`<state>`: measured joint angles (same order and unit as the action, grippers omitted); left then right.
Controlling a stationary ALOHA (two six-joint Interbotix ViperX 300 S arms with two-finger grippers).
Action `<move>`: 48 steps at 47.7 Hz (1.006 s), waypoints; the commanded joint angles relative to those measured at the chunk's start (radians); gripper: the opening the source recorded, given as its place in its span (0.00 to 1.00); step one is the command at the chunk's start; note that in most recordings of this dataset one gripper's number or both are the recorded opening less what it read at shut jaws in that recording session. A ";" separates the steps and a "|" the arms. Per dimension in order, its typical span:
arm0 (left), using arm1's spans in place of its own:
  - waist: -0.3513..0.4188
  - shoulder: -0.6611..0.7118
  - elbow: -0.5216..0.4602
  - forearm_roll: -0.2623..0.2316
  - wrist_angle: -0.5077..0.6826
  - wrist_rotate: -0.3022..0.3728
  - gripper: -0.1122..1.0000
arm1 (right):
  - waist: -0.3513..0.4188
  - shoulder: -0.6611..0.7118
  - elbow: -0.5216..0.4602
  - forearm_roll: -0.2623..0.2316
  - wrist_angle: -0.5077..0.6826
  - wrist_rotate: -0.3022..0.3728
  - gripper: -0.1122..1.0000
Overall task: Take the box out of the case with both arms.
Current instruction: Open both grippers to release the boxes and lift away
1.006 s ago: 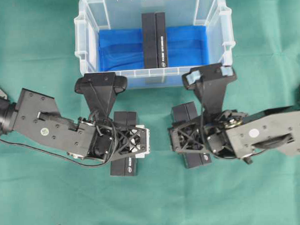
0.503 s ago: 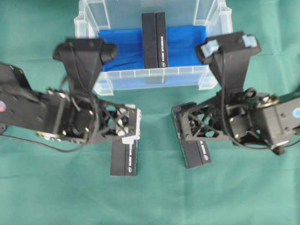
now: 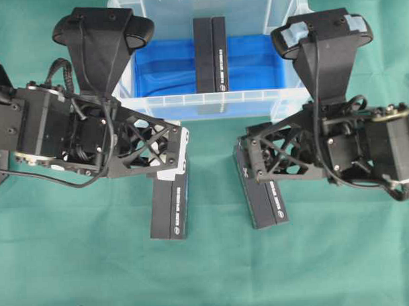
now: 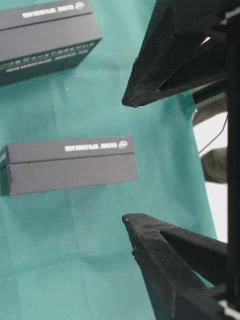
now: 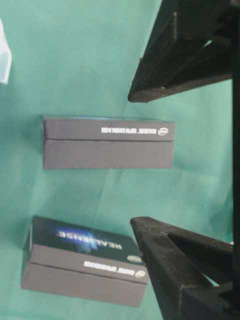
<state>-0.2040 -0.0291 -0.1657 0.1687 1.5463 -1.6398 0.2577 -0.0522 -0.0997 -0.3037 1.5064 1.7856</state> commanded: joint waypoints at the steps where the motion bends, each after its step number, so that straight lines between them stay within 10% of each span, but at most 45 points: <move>1: 0.005 -0.012 -0.023 0.006 0.002 0.002 0.92 | -0.002 -0.026 -0.023 -0.003 0.002 -0.002 0.94; 48: -0.008 -0.038 -0.009 0.005 0.018 0.003 0.92 | -0.002 -0.058 -0.020 0.003 0.006 -0.029 0.94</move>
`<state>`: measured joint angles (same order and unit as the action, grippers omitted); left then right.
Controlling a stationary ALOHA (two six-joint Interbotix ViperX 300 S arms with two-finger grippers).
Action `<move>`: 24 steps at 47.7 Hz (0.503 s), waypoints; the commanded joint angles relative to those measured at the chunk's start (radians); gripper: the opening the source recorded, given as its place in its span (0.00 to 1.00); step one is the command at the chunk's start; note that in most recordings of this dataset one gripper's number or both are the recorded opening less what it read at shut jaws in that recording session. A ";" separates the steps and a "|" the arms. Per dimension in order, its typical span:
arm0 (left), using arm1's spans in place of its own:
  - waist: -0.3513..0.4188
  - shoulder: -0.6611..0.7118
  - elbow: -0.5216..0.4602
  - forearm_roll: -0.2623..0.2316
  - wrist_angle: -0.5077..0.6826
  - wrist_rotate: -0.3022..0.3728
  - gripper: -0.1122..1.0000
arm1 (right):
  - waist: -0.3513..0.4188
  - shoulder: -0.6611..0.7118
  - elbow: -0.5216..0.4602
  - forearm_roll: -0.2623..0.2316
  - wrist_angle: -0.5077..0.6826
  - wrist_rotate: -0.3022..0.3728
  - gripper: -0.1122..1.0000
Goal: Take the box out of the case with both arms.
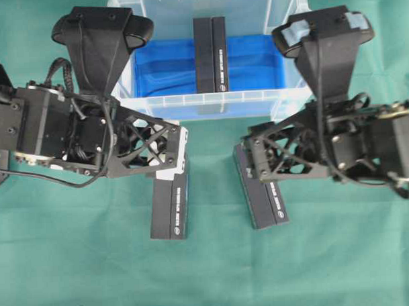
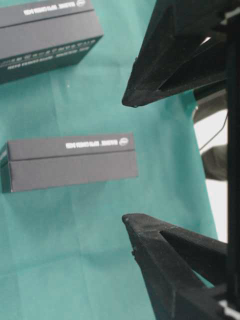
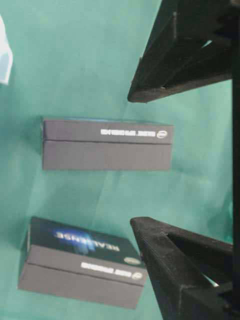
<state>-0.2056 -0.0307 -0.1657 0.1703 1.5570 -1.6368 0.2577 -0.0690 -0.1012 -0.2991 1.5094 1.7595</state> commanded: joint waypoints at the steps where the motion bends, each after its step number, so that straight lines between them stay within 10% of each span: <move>1: -0.008 -0.040 -0.006 0.005 0.011 0.000 0.92 | -0.002 -0.046 -0.017 -0.002 0.003 -0.003 0.94; 24: -0.058 -0.219 0.156 0.000 0.075 -0.078 0.92 | 0.032 -0.235 0.150 0.008 0.107 0.005 0.94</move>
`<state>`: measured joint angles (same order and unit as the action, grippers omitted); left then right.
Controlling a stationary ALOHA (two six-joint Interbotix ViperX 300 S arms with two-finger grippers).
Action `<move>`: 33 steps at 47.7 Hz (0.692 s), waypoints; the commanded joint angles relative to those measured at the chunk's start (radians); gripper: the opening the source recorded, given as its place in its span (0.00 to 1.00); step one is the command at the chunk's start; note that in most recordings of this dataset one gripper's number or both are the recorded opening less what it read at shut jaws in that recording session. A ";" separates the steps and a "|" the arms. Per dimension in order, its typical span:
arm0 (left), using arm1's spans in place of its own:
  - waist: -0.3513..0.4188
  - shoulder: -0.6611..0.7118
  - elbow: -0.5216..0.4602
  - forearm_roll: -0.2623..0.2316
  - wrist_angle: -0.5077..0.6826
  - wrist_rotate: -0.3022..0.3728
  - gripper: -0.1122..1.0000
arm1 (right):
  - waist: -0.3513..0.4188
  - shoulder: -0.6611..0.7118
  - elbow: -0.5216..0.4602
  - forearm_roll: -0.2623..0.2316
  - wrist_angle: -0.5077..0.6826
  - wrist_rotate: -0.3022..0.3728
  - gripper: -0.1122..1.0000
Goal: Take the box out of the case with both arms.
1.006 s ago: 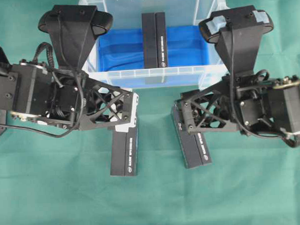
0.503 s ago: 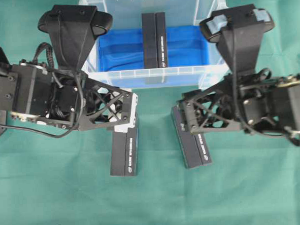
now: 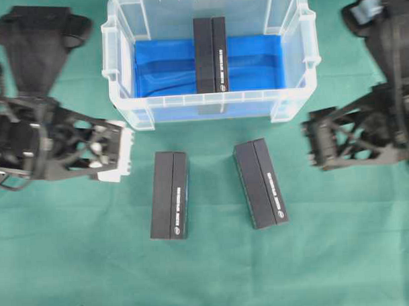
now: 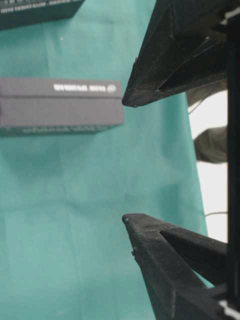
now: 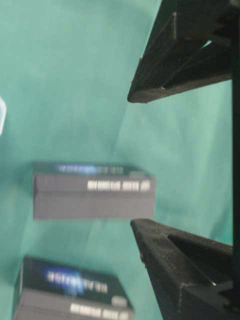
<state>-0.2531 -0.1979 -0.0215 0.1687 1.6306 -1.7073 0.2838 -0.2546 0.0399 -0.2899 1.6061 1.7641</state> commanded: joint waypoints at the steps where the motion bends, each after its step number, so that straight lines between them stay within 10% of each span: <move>1: -0.015 -0.061 0.021 0.002 0.003 -0.012 0.92 | 0.006 -0.058 0.015 -0.002 0.015 0.000 0.94; 33: -0.094 -0.288 0.255 0.002 0.009 -0.098 0.92 | 0.021 -0.218 0.155 0.009 0.121 0.006 0.94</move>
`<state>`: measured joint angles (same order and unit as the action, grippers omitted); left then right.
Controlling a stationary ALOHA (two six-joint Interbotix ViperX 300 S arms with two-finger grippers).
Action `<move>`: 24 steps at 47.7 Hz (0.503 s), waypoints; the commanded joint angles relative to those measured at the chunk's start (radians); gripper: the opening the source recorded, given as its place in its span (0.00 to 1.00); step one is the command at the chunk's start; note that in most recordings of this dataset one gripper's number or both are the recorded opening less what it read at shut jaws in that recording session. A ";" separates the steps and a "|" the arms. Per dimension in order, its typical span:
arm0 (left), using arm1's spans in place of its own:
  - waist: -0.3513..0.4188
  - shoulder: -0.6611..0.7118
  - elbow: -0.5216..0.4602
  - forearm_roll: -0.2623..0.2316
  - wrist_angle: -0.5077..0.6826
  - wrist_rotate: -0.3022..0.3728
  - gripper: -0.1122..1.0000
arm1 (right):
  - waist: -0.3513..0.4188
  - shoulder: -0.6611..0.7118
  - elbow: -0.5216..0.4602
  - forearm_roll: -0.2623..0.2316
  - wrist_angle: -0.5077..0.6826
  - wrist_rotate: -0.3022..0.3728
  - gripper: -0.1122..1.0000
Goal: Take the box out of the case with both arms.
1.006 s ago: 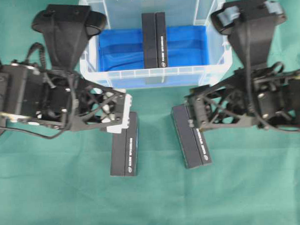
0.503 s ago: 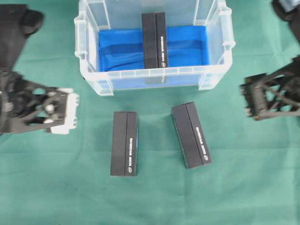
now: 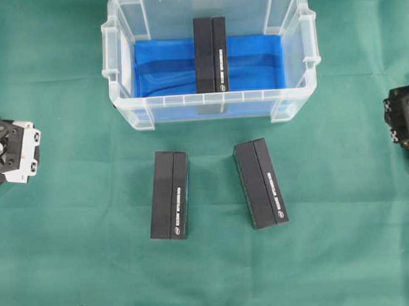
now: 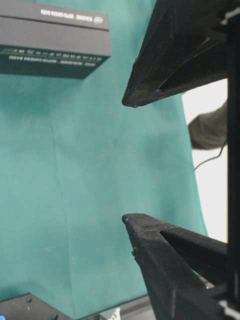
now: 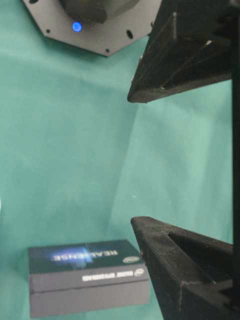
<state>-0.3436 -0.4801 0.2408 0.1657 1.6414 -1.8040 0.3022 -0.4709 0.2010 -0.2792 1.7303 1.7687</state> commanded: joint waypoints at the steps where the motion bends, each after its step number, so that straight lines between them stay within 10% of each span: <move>1: -0.005 -0.006 -0.008 0.005 -0.002 -0.002 0.92 | 0.003 -0.002 -0.006 -0.002 -0.005 0.003 0.94; 24: -0.003 0.005 -0.005 0.003 -0.002 -0.002 0.92 | 0.003 0.002 0.005 -0.002 -0.021 0.008 0.94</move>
<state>-0.3451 -0.4725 0.2470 0.1657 1.6398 -1.8055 0.3022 -0.4648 0.2148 -0.2777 1.7135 1.7748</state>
